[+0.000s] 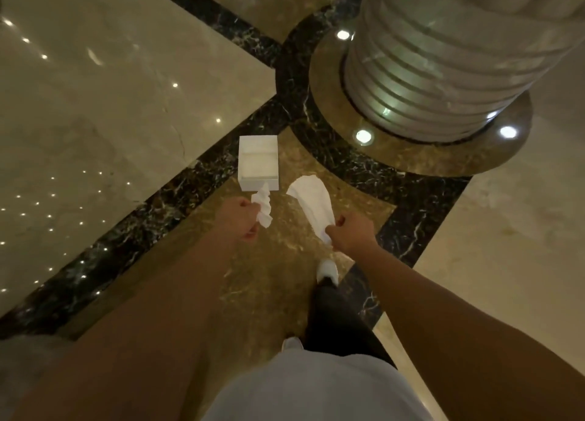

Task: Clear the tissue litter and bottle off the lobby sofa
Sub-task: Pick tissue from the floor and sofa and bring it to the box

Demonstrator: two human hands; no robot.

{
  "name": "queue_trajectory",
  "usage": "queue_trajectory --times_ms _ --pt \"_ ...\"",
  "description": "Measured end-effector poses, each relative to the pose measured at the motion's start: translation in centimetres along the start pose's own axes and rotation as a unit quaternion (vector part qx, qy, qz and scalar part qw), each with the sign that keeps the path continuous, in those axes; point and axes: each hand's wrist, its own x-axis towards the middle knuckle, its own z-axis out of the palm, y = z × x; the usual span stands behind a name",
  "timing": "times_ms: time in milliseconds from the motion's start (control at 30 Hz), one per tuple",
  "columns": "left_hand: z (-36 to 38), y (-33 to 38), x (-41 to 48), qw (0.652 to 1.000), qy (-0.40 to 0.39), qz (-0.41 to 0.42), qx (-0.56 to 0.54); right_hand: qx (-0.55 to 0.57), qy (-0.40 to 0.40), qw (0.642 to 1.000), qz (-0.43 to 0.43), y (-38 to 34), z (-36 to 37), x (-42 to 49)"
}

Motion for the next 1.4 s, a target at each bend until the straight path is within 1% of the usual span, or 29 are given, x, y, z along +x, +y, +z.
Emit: queue_trajectory --times_ms 100,200,233,300,367,500,567,633,767,833,900,1033,1133,1200,1300,1367,1400 --pt "0.0 3.4 7.1 1.000 0.008 -0.020 0.004 -0.011 -0.025 1.000 -0.003 -4.2 0.1 7.7" --pt "0.0 7.0 15.2 0.999 0.030 -0.034 0.011 0.010 -0.047 0.999 0.006 -8.4 0.6 16.8" --pt "-0.1 8.0 17.8 0.998 0.035 -0.052 0.015 0.010 -0.062 0.998 0.011 -10.0 1.0 19.8" --pt "0.3 9.2 23.3 0.994 0.042 -0.102 0.006 0.040 -0.107 0.992 0.051 -12.8 2.2 26.2" --pt "1.4 10.1 29.6 0.990 0.033 -0.140 0.008 0.061 -0.128 0.984 0.110 -14.7 4.0 32.6" --pt "4.5 10.3 41.5 0.984 -0.015 -0.173 -0.038 0.066 -0.146 0.979 0.122 -16.2 9.0 44.3" --pt "6.2 10.3 47.2 0.972 -0.040 -0.208 -0.107 0.070 -0.155 0.976 0.133 -16.6 11.8 49.4" --pt "8.5 8.6 54.4 0.959 -0.040 -0.239 -0.147 0.110 -0.144 0.971 0.153 -16.0 16.1 55.2" --pt "12.9 1.9 68.4 0.945 -0.047 -0.293 -0.134 0.129 -0.128 0.961 0.209 -12.6 25.5 65.7" --pt "13.7 -1.1 73.4 0.943 -0.049 -0.299 -0.139 0.126 -0.131 0.958 0.220 -11.3 29.2 69.5" --pt "14.4 -3.6 77.8 0.947 -0.053 -0.285 -0.137 0.108 -0.127 0.963 0.210 -10.6 32.8 72.9" --pt "14.2 -6.1 81.6 0.943 -0.081 -0.296 -0.131 0.068 -0.120 0.972 0.189 -11.1 35.9 76.7" --pt "12.5 -5.7 80.8 0.942 -0.095 -0.309 -0.094 0.038 -0.138 0.973 0.180 -13.0 34.4 76.4" --pt "10.6 -4.0 78.4 0.942 -0.097 -0.312 -0.073 0.008 -0.153 0.974 0.165 -15.4 32.1 75.1" --pt "7.5 0.1 72.9 0.964 -0.075 -0.254 -0.023 -0.027 -0.166 0.978 0.126 -20.2 27.3 71.8" --pt "5.3 3.7 67.9 0.980 -0.037 -0.191 0.041 -0.092 -0.191 0.975 0.068 -24.1 23.7 68.3" --pt "4.3 5.4 65.8 0.986 -0.009 -0.156 0.066 -0.127 -0.197 0.972 0.022 -26.1 21.9 66.7"
